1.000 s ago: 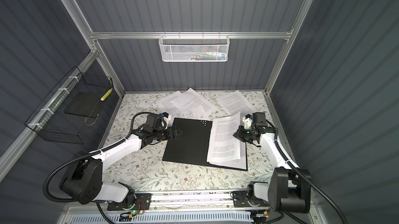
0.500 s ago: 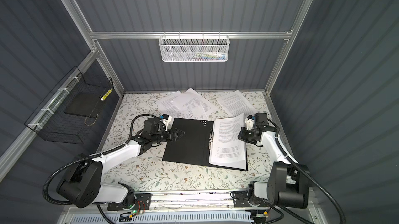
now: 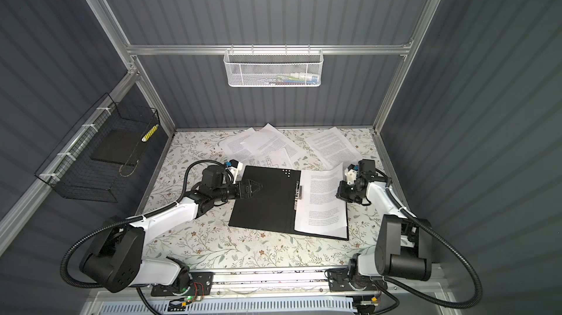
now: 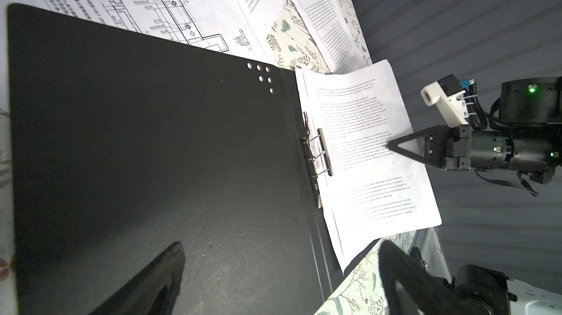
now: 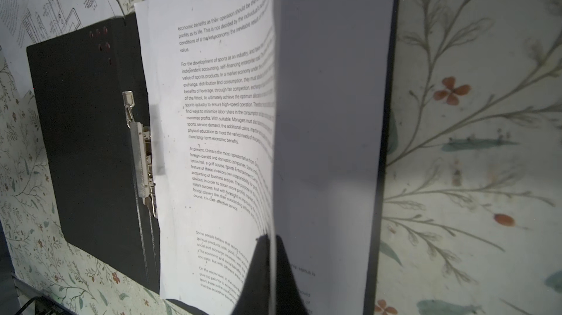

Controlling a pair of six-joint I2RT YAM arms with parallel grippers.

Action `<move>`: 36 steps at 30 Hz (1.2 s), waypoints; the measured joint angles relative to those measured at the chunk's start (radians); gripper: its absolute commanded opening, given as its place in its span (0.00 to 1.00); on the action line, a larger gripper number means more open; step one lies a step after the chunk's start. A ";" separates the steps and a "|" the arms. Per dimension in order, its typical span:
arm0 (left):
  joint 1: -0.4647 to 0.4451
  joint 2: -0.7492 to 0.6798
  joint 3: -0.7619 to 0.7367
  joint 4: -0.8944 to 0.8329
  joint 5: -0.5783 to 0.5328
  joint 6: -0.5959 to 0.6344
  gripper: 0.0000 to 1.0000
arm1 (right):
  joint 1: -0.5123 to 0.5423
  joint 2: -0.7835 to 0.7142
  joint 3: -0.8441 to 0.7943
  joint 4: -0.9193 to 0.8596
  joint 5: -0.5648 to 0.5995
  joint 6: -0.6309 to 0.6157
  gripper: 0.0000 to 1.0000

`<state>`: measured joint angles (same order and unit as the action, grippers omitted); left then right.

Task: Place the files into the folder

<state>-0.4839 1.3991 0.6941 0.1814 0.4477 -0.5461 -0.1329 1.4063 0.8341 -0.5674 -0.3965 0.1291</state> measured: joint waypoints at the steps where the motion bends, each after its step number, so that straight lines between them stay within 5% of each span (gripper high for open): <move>1: 0.000 0.000 0.000 0.000 0.002 0.000 1.00 | 0.000 0.002 0.000 0.002 0.000 0.000 0.00; 36: 0.000 0.035 0.000 0.023 0.037 -0.015 1.00 | 0.000 0.050 -0.015 0.063 -0.053 0.047 0.00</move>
<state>-0.4839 1.4338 0.6941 0.2047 0.4843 -0.5610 -0.1329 1.4567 0.8188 -0.5041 -0.4496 0.1757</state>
